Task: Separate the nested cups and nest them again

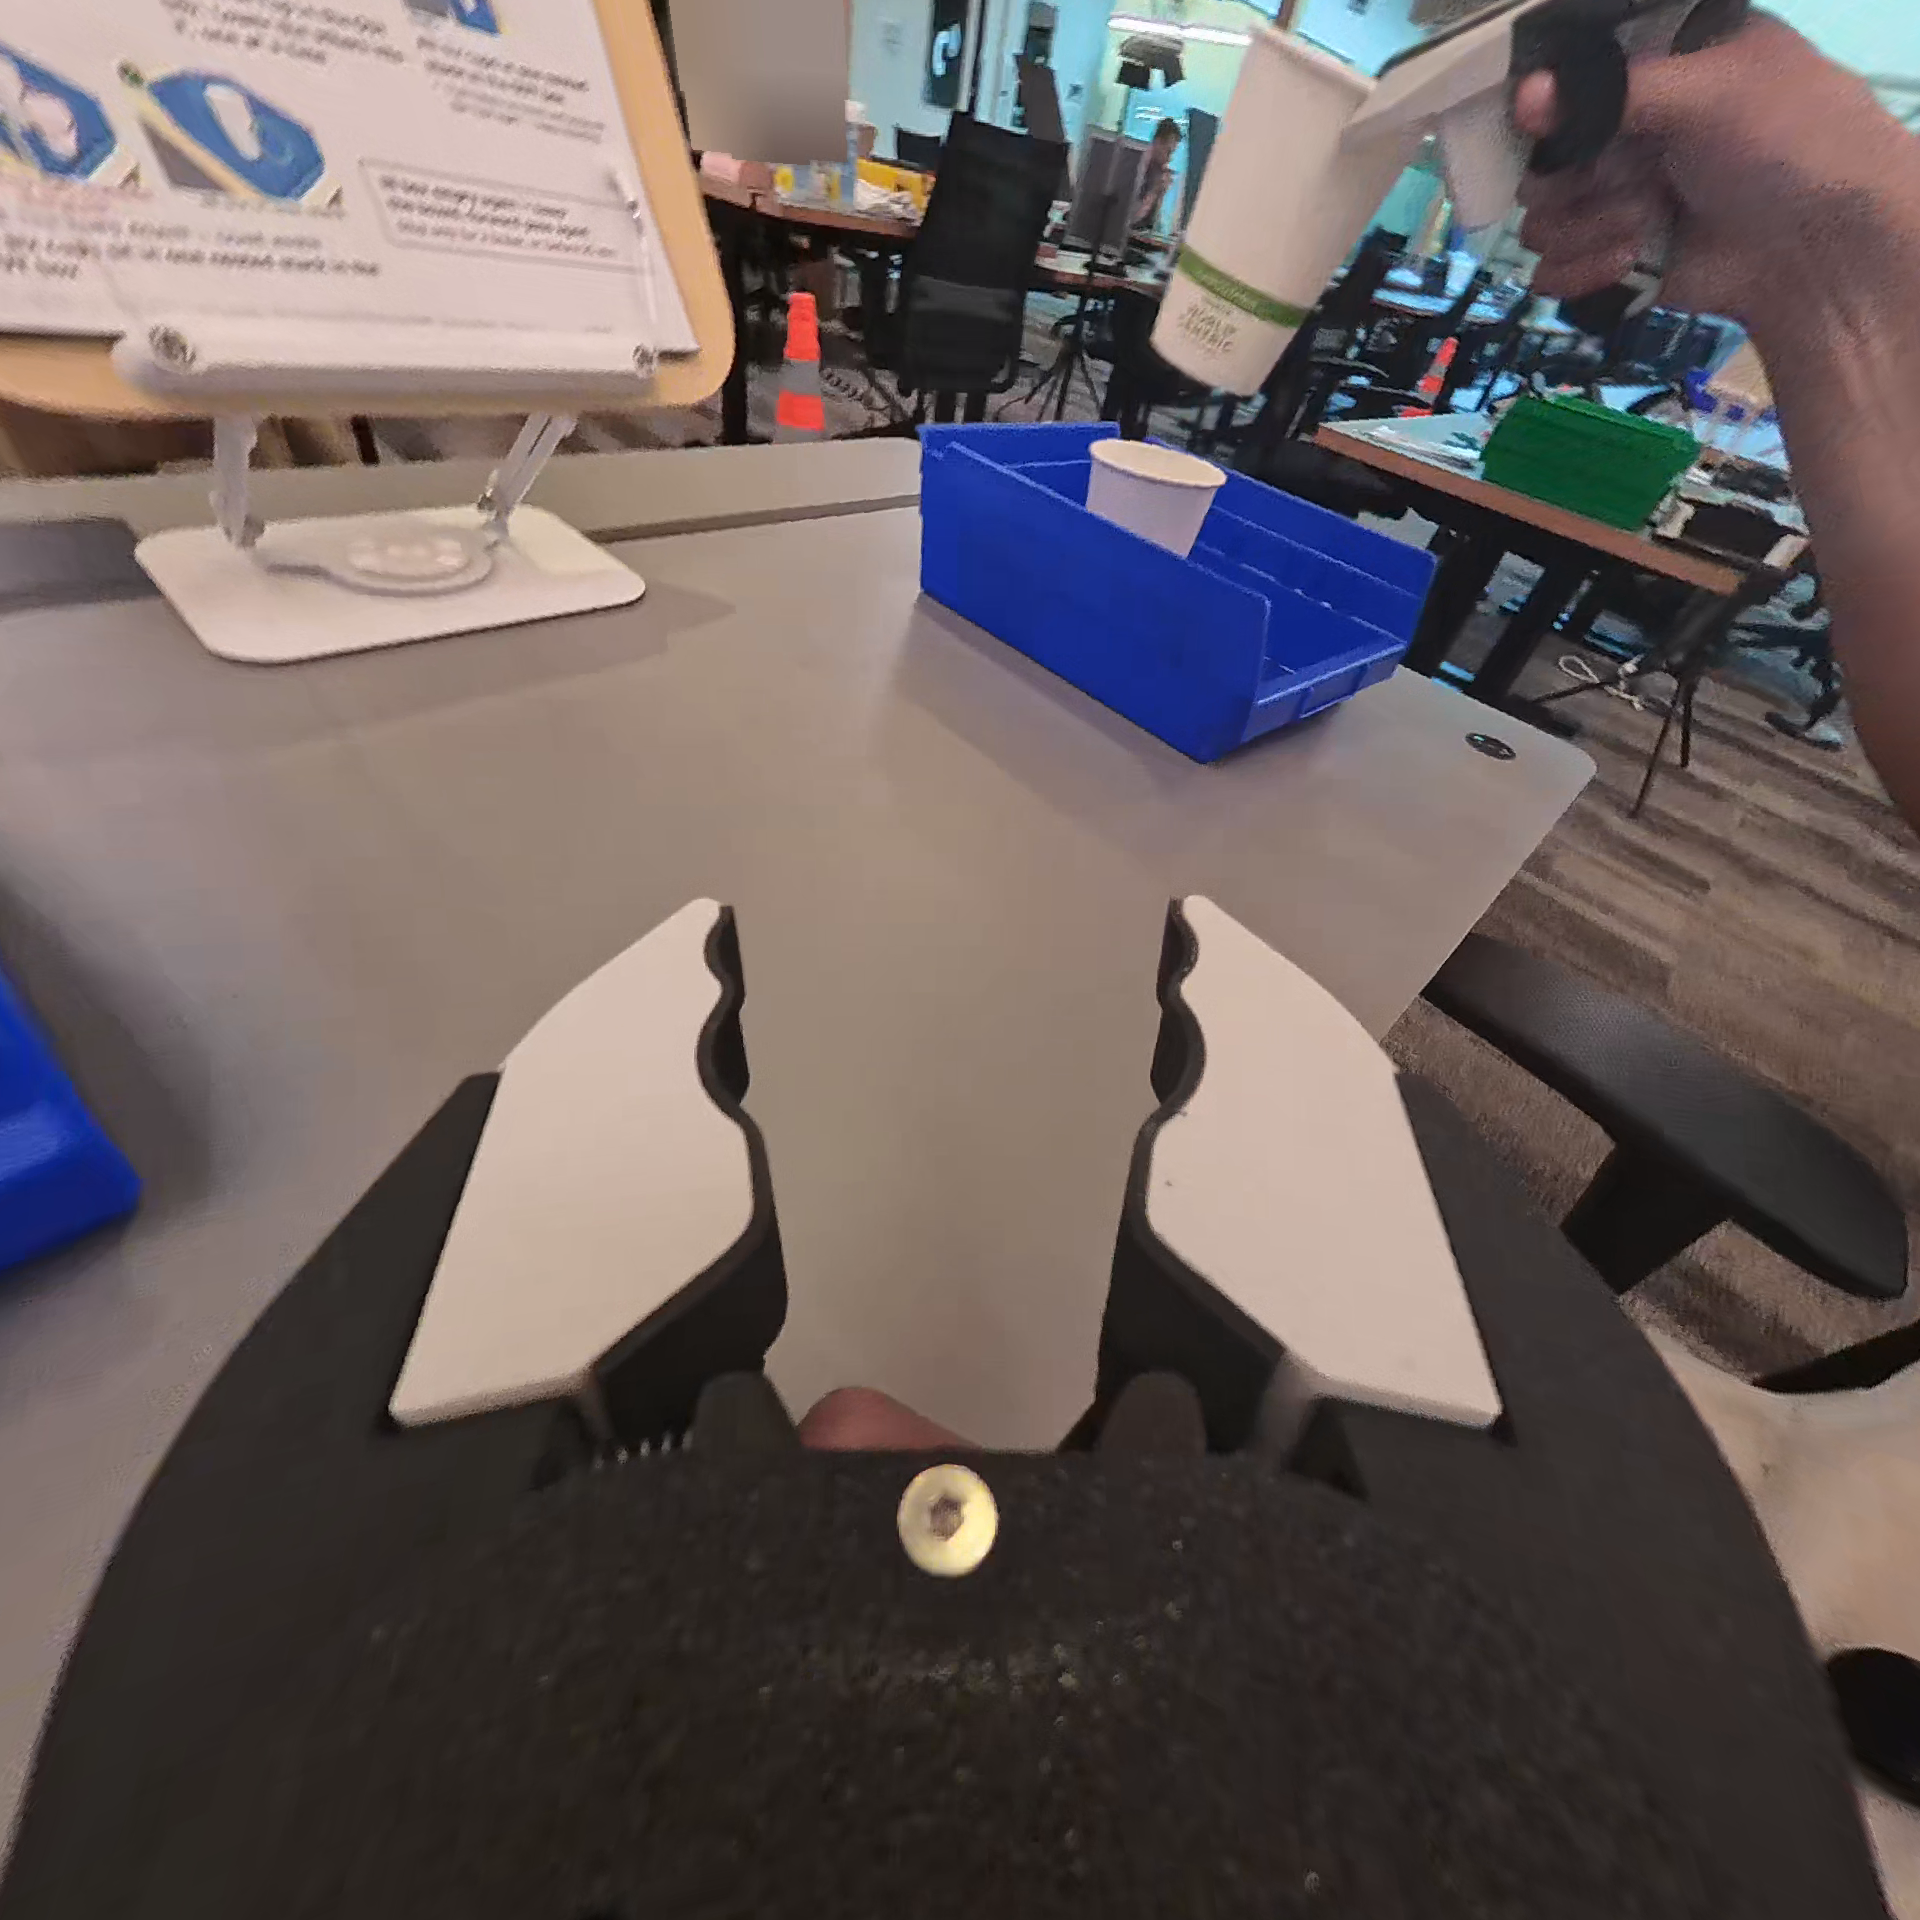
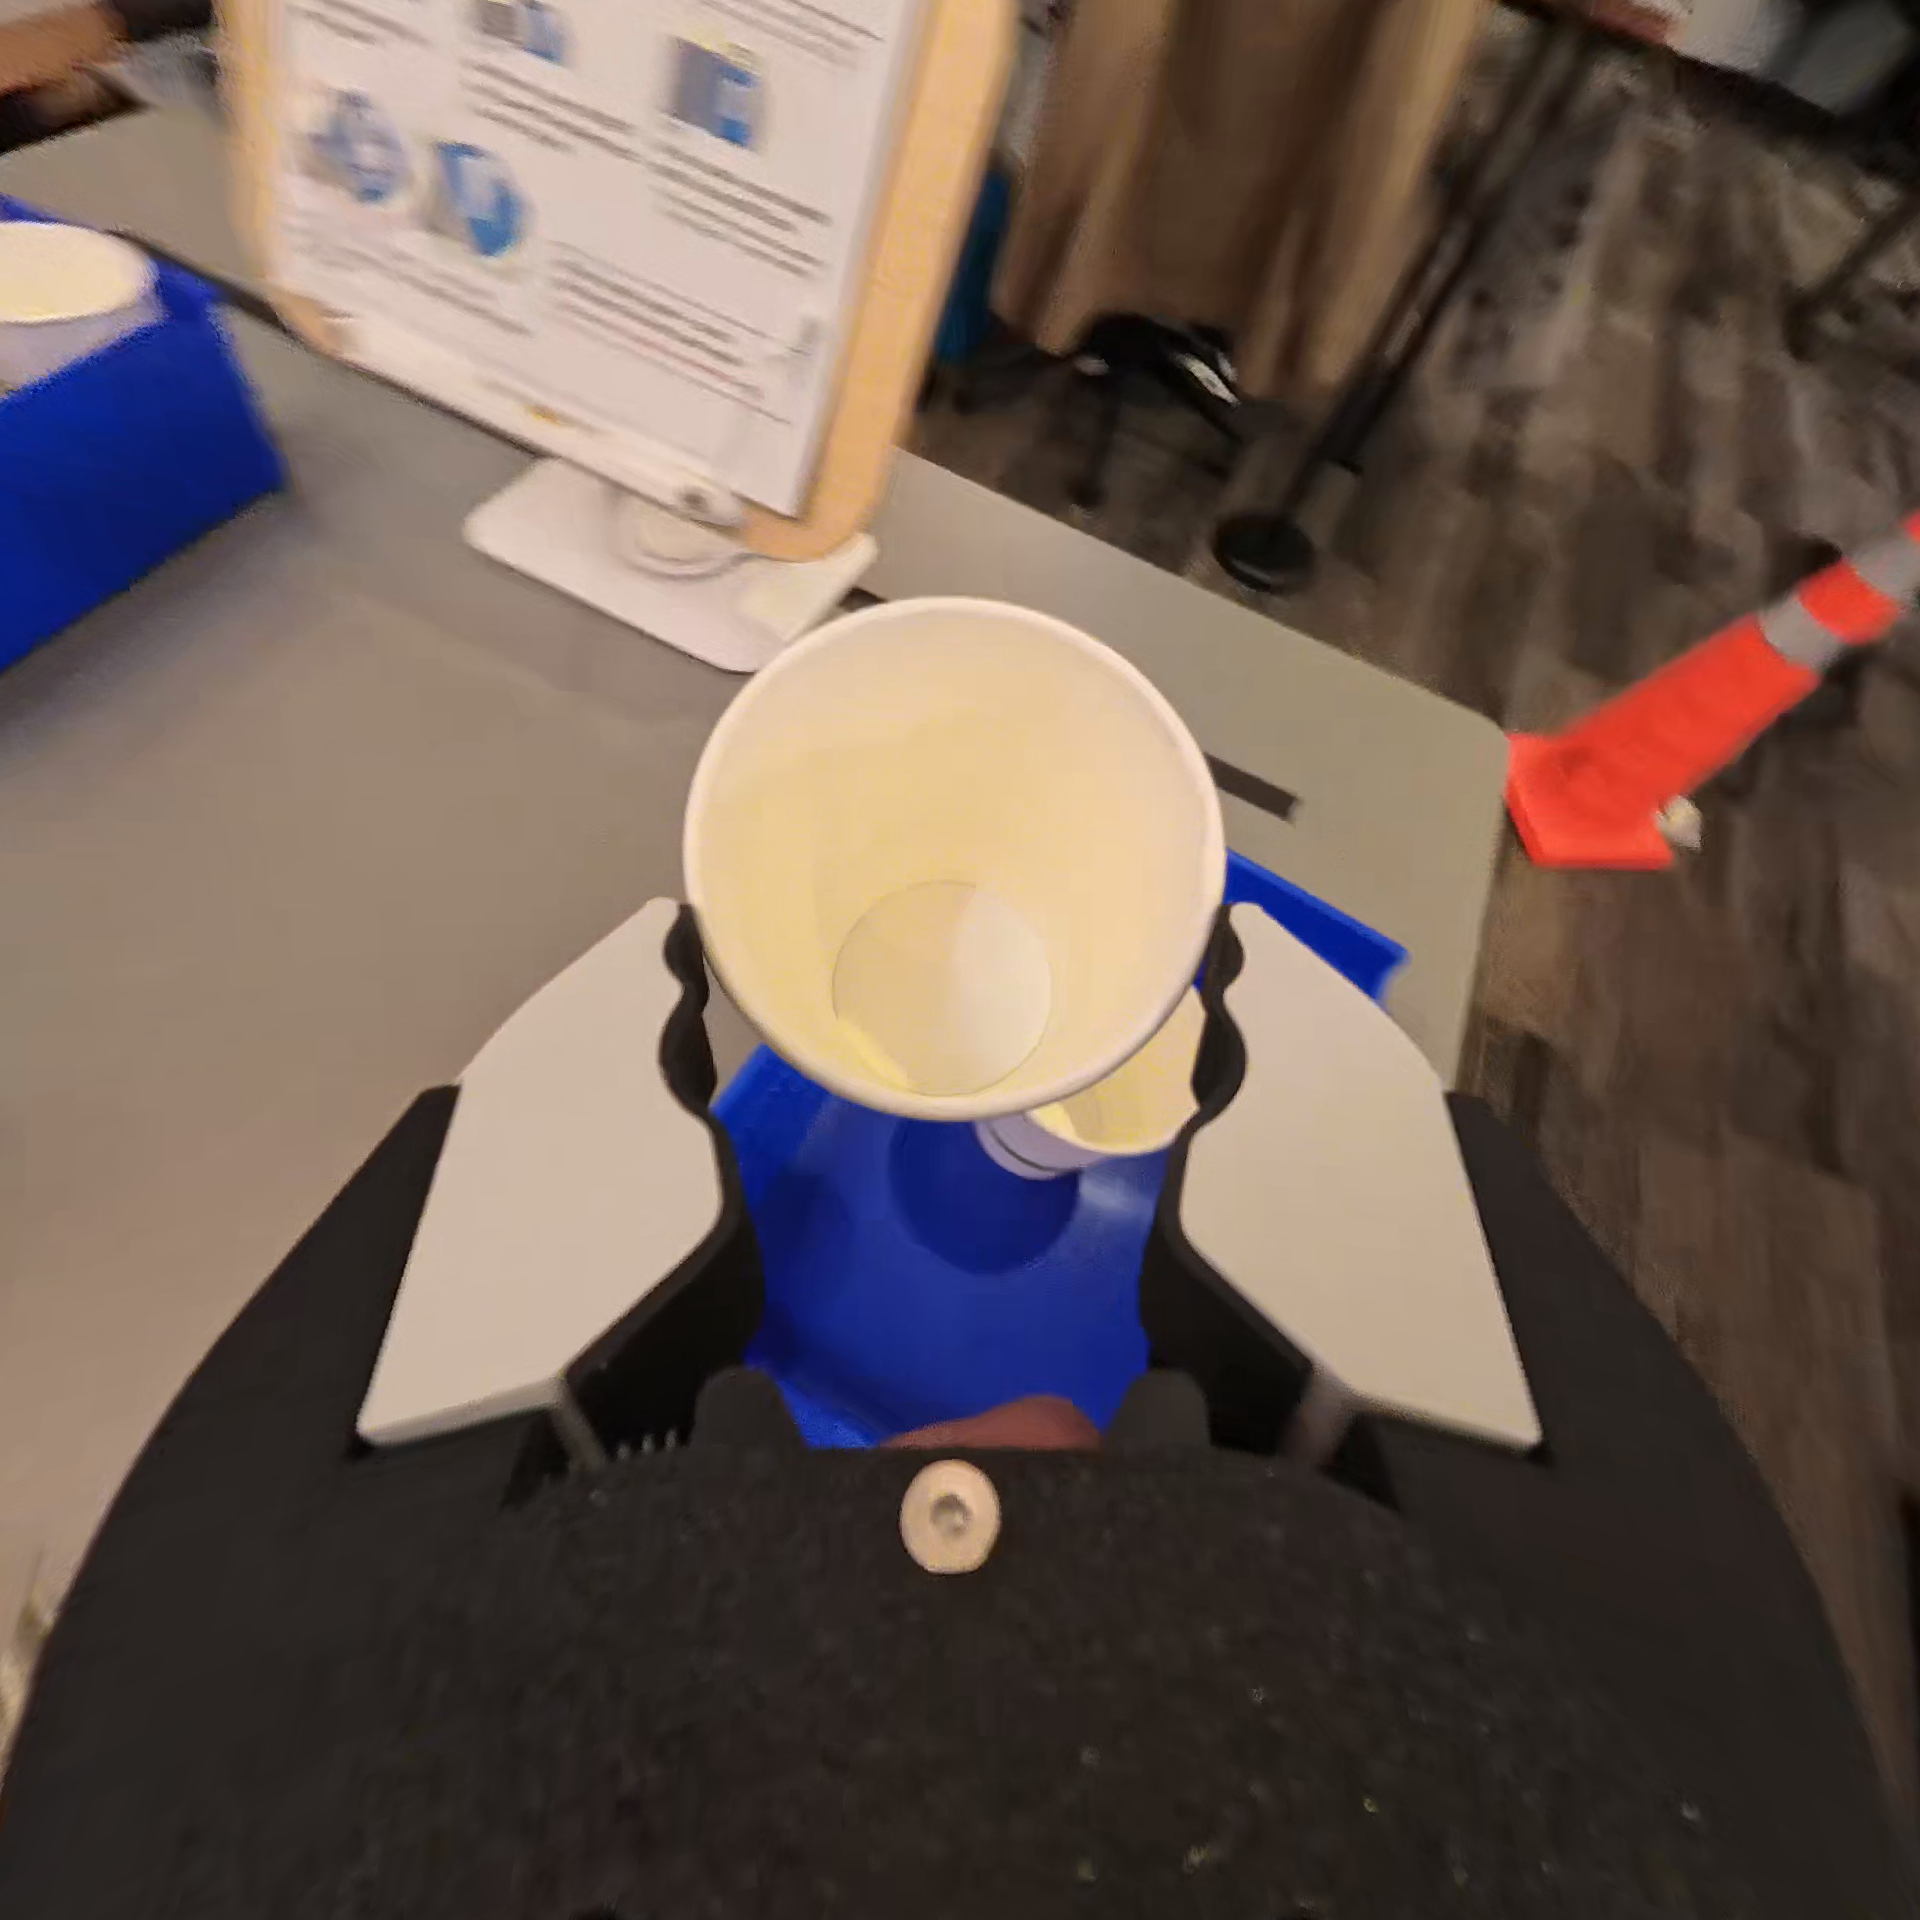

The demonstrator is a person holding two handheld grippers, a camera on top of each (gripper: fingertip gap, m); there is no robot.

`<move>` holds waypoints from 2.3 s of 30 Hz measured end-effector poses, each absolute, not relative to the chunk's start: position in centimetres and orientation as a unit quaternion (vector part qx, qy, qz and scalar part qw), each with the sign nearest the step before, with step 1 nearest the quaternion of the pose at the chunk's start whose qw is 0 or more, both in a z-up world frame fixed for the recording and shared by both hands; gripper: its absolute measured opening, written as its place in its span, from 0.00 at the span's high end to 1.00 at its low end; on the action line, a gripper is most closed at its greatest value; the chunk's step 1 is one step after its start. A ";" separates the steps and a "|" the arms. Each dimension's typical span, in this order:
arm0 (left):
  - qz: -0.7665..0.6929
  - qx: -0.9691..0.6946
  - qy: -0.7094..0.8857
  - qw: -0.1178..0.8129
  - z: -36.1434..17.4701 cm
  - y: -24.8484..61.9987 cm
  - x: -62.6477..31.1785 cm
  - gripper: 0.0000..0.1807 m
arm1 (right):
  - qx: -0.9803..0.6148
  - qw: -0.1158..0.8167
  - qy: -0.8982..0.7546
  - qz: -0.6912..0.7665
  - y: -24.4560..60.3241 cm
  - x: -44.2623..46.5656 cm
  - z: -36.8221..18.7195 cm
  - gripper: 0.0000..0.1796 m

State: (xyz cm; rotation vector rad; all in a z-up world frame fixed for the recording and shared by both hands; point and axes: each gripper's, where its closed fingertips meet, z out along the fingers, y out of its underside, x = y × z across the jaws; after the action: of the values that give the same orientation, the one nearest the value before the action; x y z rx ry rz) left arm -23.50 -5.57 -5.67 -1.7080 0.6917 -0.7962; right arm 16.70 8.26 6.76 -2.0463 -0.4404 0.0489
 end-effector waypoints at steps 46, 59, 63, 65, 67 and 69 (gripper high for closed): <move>-0.258 -0.763 0.327 0.495 -10.7 -5.8 -22.3 0.59 | -0.942 0.326 -0.081 -0.013 12.5 22.9 -8.6 0.49; -0.191 -0.779 0.275 0.530 -10.2 -3.4 -24.9 0.58 | -0.771 0.596 -0.182 0.130 4.3 7.6 0.1 0.50; -0.102 -0.783 0.199 0.580 -8.5 -0.4 -30.1 0.58 | -0.720 0.591 -0.237 0.277 -1.5 -1.4 -2.9 0.51; -0.070 -0.789 0.166 0.588 -8.1 1.4 -32.8 0.58 | -0.711 0.571 -0.256 0.320 -3.5 -4.4 -5.1 0.51; -0.039 -0.795 0.138 0.589 -7.8 3.6 -35.6 0.58 | -0.708 0.546 -0.277 0.351 -5.1 -6.5 -6.9 0.52; -0.019 -0.795 0.107 0.597 -7.2 6.3 -38.2 0.58 | -0.714 0.539 -0.295 0.335 -5.6 -7.2 -8.3 0.52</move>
State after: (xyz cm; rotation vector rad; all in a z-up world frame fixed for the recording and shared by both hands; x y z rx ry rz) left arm -38.18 6.25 -7.19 -1.8458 0.2491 -0.0436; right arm -7.15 -5.57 -8.29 -1.6986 -0.7008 0.7956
